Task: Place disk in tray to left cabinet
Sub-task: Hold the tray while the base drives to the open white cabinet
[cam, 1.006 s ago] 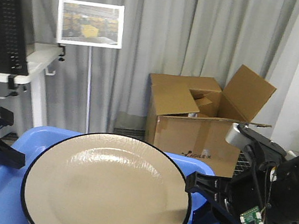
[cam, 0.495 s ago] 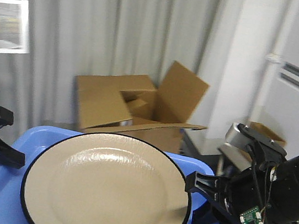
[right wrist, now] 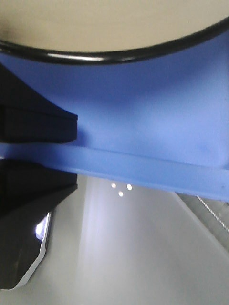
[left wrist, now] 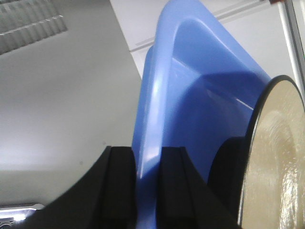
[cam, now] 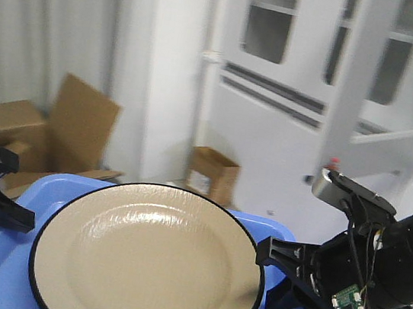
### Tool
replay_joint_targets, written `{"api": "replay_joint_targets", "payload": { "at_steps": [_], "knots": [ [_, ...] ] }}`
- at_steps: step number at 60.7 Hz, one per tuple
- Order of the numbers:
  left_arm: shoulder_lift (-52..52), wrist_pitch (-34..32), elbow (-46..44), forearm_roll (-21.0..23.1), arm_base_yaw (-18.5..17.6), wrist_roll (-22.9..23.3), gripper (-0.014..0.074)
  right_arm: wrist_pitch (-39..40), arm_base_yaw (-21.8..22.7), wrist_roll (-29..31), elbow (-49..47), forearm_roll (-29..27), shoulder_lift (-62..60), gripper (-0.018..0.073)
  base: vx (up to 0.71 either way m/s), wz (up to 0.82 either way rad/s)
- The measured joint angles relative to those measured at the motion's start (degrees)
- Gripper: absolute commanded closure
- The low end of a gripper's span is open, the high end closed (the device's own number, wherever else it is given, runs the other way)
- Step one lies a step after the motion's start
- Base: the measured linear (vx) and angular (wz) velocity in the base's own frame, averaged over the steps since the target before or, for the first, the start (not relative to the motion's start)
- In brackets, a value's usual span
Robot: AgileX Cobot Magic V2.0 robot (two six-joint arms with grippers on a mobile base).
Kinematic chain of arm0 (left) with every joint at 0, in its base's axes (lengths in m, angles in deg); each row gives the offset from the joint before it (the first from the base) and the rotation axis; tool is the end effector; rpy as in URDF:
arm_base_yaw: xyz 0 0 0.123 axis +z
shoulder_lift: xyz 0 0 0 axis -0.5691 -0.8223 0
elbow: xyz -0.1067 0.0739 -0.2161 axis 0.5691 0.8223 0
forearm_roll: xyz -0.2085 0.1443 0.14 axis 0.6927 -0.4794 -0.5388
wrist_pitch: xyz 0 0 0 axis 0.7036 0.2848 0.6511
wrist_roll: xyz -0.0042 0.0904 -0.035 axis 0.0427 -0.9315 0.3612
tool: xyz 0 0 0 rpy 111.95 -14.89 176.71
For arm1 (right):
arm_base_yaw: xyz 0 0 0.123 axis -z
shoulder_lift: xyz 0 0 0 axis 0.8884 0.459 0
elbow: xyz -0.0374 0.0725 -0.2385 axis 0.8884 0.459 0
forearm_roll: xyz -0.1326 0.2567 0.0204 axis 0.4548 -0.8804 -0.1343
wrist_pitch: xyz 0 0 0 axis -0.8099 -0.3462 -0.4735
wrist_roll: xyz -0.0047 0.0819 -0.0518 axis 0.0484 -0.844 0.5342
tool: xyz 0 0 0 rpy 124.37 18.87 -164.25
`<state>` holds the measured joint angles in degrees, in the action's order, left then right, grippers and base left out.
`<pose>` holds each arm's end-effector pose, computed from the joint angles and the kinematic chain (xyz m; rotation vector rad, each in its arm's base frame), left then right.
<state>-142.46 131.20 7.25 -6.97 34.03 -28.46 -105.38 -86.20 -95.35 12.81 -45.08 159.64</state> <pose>0.3097 -0.0600 0.3191 -0.3176 2.4577 -0.9841 0.2948 0.1543 0.3126 -0.0468 2.6748 0.6167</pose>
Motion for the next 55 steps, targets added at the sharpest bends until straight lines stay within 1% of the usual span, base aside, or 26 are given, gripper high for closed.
{"api": "replay_joint_targets", "payload": {
  "at_steps": [30, 55],
  "knots": [
    [0.0, 0.0, 0.0, 0.0, 0.0, 0.0, 0.0596, -0.1, 0.0, 0.0, 0.0, 0.0, 0.0, 0.0564, 0.20, -0.75],
    [0.0, 0.0, 0.0, 0.0, 0.0, 0.0, 0.0596, -0.3, 0.1, 0.0, 0.0, 0.0, 0.0, 0.0564, 0.20, -0.52]
  ]
}}
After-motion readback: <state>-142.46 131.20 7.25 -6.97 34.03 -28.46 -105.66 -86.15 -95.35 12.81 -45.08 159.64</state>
